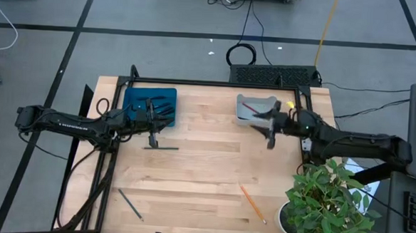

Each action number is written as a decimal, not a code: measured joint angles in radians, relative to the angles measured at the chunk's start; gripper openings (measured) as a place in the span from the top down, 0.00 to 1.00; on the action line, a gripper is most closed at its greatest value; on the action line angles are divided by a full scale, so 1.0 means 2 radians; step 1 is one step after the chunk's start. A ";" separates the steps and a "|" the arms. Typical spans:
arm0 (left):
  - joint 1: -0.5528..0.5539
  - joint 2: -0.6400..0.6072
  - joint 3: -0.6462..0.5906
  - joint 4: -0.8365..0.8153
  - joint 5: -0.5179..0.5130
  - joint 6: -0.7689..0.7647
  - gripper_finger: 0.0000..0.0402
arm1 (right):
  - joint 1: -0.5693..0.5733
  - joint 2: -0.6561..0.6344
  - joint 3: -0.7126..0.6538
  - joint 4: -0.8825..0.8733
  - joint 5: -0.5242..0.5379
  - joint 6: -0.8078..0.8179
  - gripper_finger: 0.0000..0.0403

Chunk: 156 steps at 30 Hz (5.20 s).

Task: Sort pens & pencils
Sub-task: Put the green pencil into the gray bin

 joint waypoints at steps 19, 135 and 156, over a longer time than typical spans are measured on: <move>0.000 -0.002 0.000 -0.050 0.040 -0.022 0.93 | 0.159 0.213 0.000 0.258 -0.003 -0.045 0.54; -0.063 0.297 0.240 -0.760 0.138 -0.245 1.00 | 0.146 0.219 0.000 0.266 -0.001 -0.013 0.54; -0.200 0.305 0.247 -0.619 0.122 -0.395 1.00 | 0.146 0.219 0.000 0.266 -0.001 -0.013 0.54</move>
